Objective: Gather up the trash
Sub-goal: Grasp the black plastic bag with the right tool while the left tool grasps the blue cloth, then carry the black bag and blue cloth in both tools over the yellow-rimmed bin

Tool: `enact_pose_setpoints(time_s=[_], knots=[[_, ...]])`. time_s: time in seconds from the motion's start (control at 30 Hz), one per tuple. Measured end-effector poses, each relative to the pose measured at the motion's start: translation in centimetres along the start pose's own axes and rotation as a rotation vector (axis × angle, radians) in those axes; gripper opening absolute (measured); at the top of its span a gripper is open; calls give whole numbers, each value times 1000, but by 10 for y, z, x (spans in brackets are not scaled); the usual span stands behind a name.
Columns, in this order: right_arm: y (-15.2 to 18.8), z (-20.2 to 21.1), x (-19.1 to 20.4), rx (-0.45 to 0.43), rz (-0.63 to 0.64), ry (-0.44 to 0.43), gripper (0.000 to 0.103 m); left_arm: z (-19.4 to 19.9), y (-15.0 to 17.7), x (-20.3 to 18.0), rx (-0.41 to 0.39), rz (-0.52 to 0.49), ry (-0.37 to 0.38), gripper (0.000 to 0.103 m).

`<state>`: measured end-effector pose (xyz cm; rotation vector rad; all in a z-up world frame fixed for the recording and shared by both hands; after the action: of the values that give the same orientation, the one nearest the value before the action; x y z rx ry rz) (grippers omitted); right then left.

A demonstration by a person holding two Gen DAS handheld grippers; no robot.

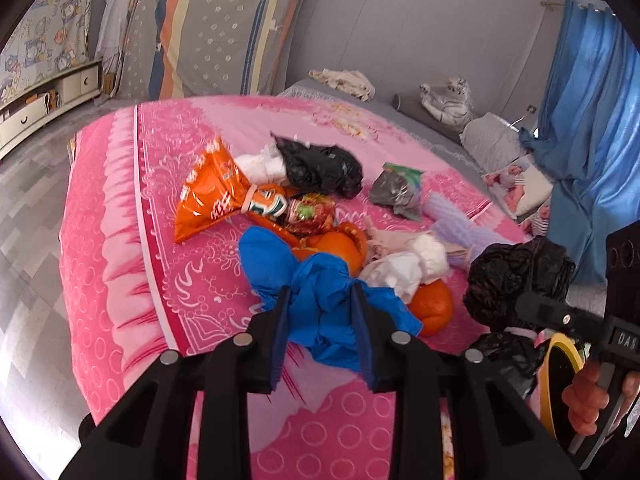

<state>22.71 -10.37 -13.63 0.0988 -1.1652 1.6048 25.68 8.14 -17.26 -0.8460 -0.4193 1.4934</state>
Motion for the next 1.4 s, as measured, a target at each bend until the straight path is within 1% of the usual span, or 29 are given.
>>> enact_pose_setpoints(time_s=[0.1, 0.2, 0.3, 0.47, 0.7, 0.8, 0.87, 1.03, 1.2, 1.3, 1.4], knots=[[-1, 18, 10, -14, -16, -65, 34, 16, -1, -7, -26, -11, 27, 28], [1, 35, 20, -20, -36, -127, 34, 29, -2, -14, -50, -27, 36, 28], [3, 65, 30, -53, -35, -171, 34, 45, -3, -24, -73, -39, 58, 28], [4, 113, 40, -129, -24, -188, 34, 68, -8, -51, -117, -89, 95, 28], [7, 177, 42, -257, -18, -184, 35, 81, -7, -100, -126, -160, 159, 28], [8, 206, 41, -312, -36, -195, 35, 83, -7, -122, -122, -180, 198, 28], [8, 226, 39, -357, -33, -172, 35, 85, -7, -140, -123, -202, 219, 28], [14, 270, 27, -468, -23, -70, 35, 84, -1, -187, -112, -278, 285, 28], [24, 320, 6, -576, -22, 89, 35, 81, 10, -235, -91, -359, 351, 28], [31, 344, -6, -618, -29, 175, 36, 77, 16, -262, -79, -399, 391, 28], [41, 363, -19, -639, -44, 258, 36, 74, 22, -287, -63, -432, 428, 28]])
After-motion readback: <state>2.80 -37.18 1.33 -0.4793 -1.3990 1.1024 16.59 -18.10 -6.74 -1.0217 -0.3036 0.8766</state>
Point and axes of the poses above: each gripper's, at about its wrist camera, not at the fingertips, and z roughly against the way its jaws point, x to its left, y to its underside, the point moved 9 cm from there along -z, roughly the way its jaws point, and after that the axes turned 5 degrees about -y, right-handed, at the moved point
